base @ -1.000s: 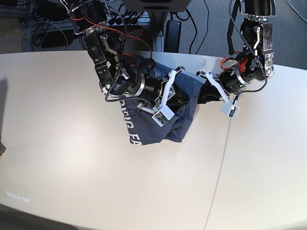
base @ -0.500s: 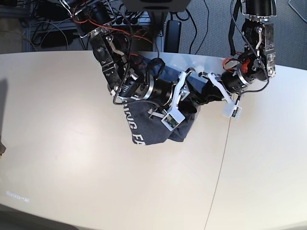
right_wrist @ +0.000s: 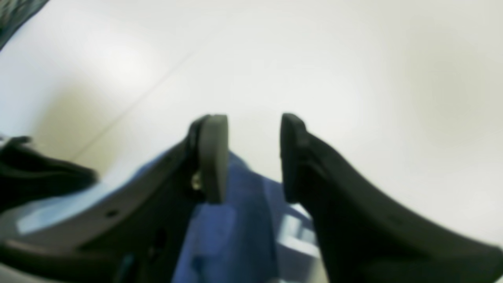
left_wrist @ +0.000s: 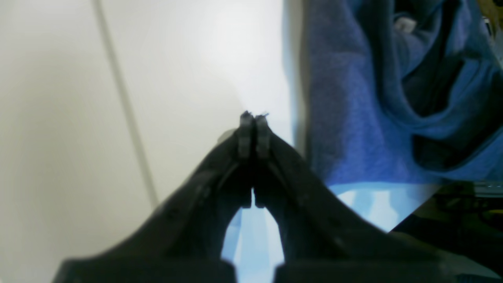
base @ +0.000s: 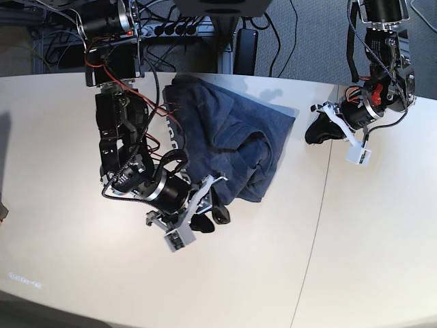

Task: Fold the T-shirt properly
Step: 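Grasp the folded bundle with the right gripper and fold it over, then grasp the bundle edges with both grippers and tuck them under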

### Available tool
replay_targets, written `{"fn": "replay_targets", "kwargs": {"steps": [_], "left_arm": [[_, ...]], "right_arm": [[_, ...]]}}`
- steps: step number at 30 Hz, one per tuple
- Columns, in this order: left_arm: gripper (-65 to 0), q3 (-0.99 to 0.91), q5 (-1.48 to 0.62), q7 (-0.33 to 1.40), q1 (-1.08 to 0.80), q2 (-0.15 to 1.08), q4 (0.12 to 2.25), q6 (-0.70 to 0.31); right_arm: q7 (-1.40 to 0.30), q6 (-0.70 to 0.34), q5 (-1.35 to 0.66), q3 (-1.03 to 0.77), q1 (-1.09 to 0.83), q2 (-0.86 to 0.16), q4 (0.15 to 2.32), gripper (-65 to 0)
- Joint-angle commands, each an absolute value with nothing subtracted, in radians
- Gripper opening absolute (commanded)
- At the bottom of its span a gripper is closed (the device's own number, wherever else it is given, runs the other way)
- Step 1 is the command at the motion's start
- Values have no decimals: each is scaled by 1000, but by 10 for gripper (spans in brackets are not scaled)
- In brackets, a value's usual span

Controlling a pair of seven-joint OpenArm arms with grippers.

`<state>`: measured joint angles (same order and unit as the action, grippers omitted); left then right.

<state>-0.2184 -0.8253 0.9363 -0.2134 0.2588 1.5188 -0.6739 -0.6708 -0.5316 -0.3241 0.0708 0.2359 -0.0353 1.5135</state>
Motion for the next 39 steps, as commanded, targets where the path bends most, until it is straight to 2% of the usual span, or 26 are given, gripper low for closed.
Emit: {"fn": "replay_targets", "kwargs": {"steps": [1, 2, 4, 11, 23, 31, 39], "left_arm": [[-650, -223, -846, 926, -208, 273, 1532, -698], [-650, -223, -850, 926, -210, 278, 1532, -698], [-650, -223, -863, 926, -215, 286, 1532, -698], [-650, -223, -960, 971, -259, 288, 1532, -698], [-650, -223, -1009, 988, -266, 289, 1532, -698], [-650, -223, -1005, 995, -266, 302, 1532, -698], [-650, -223, -1005, 995, -266, 352, 1532, -698]], "right_arm": [[-655, -565, -349, 55, 260, -52, 1530, -430], [-671, -566, -362, 47, 258, -72, 1530, -481], [-734, -566, -397, 40, 257, -116, 1530, -650], [-787, -573, -489, 41, 184, -234, 1530, -650], [-861, -585, -652, 44, 54, -155, 1579, -650], [-862, -584, -588, 57, 46, -147, 1709, -650], [-865, -584, -591, 61, 46, -146, 1731, -650]]}}
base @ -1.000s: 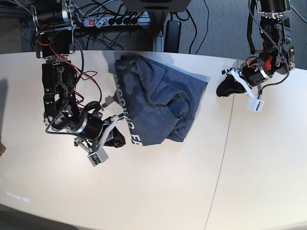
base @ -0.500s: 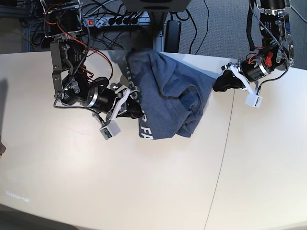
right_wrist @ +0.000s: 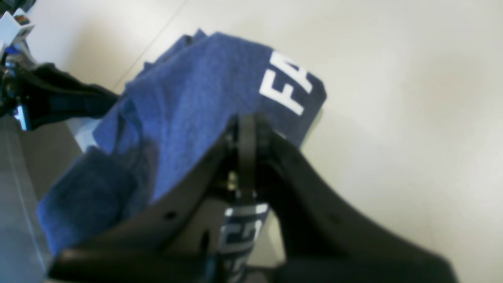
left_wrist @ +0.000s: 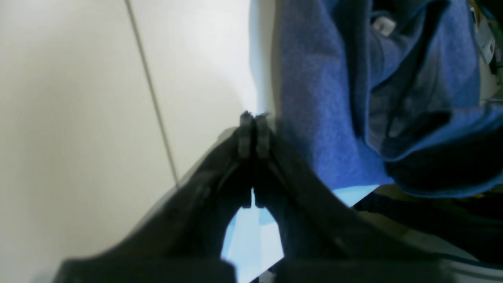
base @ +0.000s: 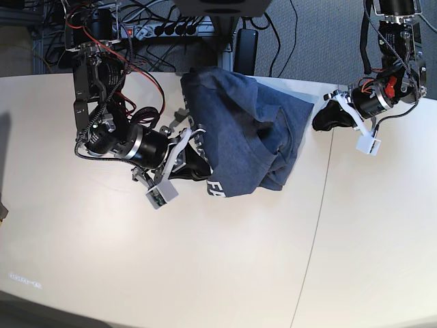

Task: Fold the T-shirt properly
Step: 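Grasp the bundle edges with both grippers and tuck them under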

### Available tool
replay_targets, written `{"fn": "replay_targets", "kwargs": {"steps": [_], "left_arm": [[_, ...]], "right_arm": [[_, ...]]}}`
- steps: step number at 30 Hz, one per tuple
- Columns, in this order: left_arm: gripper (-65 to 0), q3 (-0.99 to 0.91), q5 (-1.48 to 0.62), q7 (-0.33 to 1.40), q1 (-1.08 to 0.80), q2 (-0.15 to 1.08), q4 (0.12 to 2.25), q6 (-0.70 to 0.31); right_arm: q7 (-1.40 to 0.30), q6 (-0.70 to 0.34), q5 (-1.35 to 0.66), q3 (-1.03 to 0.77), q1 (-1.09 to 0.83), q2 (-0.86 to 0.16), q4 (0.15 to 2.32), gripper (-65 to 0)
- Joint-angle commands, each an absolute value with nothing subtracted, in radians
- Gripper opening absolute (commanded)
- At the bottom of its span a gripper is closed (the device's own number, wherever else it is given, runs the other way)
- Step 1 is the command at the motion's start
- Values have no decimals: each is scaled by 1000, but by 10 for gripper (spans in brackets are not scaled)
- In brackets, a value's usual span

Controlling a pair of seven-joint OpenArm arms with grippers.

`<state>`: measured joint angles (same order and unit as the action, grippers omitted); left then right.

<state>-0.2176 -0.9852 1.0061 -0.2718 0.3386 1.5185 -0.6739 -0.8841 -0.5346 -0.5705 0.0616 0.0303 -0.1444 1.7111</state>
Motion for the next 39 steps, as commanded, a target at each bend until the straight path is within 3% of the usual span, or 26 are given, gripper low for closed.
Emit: {"fn": "replay_targets", "kwargs": {"steps": [1, 11, 16, 24, 31, 39], "left_arm": [[-650, -223, -1004, 995, -266, 356, 1532, -698], [-650, -223, -997, 997, -269, 395, 1532, -698], [-650, -230, -1245, 1147, -269, 419, 1533, -698], [-650, -217, -1328, 1237, -308, 413, 1684, -698], [-650, -52, -1298, 1227, -371, 407, 2003, -698], [-650, 203, -1052, 1084, -369, 361, 2025, -698]], "right_arm": [[-865, -584, -594, 65, 46, -147, 1732, -650], [-844, -583, -532, 84, 61, -152, 1740, -650], [-747, -583, -459, 84, 78, -154, 1738, -650], [-722, -583, -451, 86, 218, -143, 1657, -650], [-703, -583, -428, 97, 378, -67, 1398, -650], [-700, -583, -358, 295, 516, -49, 1184, -650]]}}
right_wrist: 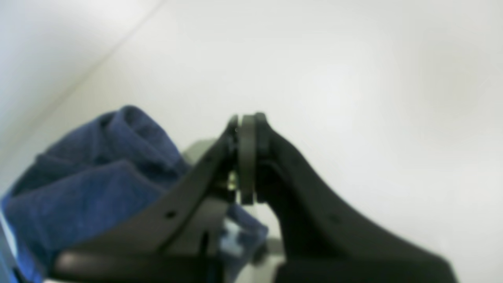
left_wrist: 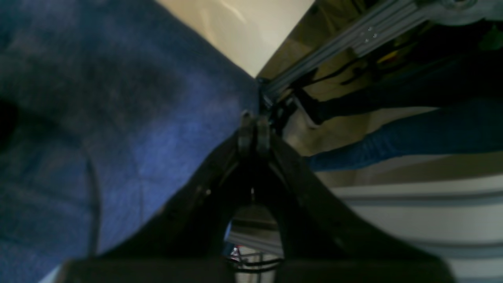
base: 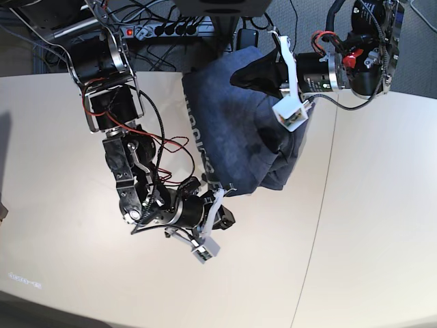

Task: Fold the T-shirt properly
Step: 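Grasp the bundle edges with both grippers and tuck them under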

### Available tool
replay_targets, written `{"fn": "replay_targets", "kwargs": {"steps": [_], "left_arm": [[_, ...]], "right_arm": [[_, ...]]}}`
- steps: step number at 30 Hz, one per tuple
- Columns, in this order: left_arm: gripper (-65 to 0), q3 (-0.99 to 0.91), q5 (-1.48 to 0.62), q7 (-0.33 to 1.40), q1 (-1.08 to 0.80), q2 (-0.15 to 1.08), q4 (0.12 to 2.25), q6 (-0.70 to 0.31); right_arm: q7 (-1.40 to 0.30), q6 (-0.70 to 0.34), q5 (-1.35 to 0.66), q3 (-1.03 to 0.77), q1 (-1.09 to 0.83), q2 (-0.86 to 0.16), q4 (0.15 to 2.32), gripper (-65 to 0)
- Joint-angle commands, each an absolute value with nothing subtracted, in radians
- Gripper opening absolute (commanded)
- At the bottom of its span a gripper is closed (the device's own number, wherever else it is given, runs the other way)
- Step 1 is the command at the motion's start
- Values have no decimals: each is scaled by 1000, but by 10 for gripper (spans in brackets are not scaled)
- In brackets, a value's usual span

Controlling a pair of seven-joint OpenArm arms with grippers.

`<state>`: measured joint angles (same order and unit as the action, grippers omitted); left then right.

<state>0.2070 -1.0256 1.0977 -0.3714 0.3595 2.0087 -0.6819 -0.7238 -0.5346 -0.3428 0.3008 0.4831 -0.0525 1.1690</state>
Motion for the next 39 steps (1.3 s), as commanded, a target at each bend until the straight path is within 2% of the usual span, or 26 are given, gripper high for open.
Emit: {"fn": "replay_targets", "kwargs": {"steps": [1, 9, 16, 23, 39], "left_arm": [[-650, 218, -1019, 1065, -369, 357, 2025, -698], [-650, 236, -908, 983, -357, 346, 1980, -698], [-650, 235, -818, 945, -313, 347, 1865, -698], [-650, 235, -817, 945, -226, 347, 1724, -698], [-650, 136, -672, 886, -91, 352, 1593, -698]], "right_arm": [[-700, -583, -345, 326, 522, -49, 1176, -650], [-744, -583, -310, 467, 522, -50, 1174, -650], [-773, -583, -323, 467, 521, -75, 1174, -650], [-820, -583, -423, 467, 514, -126, 1175, -650], [-820, -583, -494, 464, 370, -257, 1224, -650]]}}
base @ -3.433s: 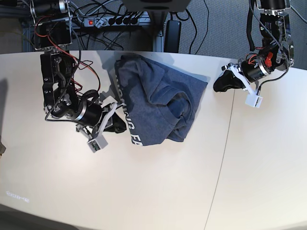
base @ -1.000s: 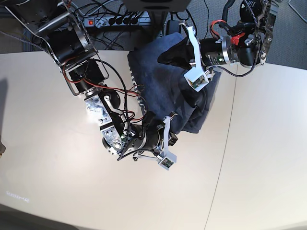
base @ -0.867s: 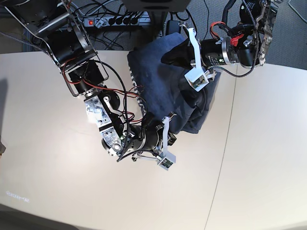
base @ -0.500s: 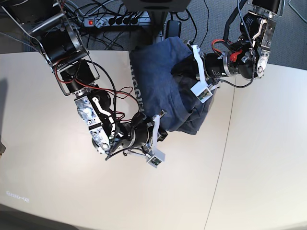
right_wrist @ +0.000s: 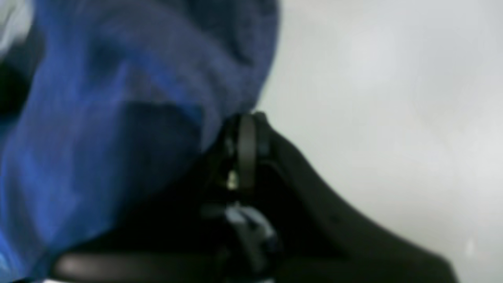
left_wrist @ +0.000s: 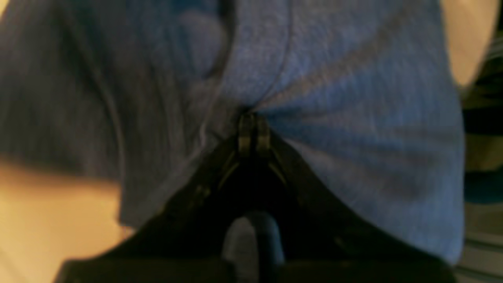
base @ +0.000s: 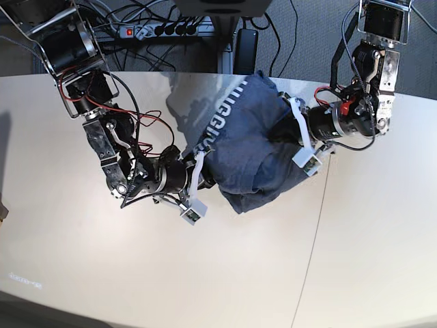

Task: Fold the T-shirt properly
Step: 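Grasp the bundle edges with both grippers and tuck them under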

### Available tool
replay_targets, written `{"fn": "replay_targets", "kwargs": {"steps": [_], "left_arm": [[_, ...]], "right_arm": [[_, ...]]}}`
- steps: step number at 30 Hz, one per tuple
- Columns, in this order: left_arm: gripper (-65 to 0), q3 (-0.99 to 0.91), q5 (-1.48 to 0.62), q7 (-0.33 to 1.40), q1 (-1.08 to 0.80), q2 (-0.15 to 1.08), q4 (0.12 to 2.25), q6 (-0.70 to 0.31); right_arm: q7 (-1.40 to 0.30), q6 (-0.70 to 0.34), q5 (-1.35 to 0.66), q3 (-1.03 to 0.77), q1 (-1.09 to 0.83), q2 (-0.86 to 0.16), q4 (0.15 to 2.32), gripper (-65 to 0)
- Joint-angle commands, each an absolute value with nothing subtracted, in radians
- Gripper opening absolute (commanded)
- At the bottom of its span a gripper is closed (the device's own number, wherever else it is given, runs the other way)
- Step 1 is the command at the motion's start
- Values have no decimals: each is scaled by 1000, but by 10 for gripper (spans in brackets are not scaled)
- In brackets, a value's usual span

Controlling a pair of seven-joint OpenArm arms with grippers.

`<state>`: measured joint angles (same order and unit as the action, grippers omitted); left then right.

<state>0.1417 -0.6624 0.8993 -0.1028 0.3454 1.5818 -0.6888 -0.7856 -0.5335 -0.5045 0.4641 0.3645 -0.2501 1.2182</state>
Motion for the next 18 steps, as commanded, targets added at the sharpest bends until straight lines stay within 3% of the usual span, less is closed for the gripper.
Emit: {"fn": "replay_targets", "kwargs": {"steps": [1, 18], "left_arm": [[-650, 136, -672, 887, -82, 352, 1589, -698], [-650, 137, -673, 857, -30, 352, 1584, -698]], "right_arm": [[-820, -583, -495, 463, 352, -265, 1243, -650], [-820, -581, -448, 392, 93, -271, 1604, -650]]}}
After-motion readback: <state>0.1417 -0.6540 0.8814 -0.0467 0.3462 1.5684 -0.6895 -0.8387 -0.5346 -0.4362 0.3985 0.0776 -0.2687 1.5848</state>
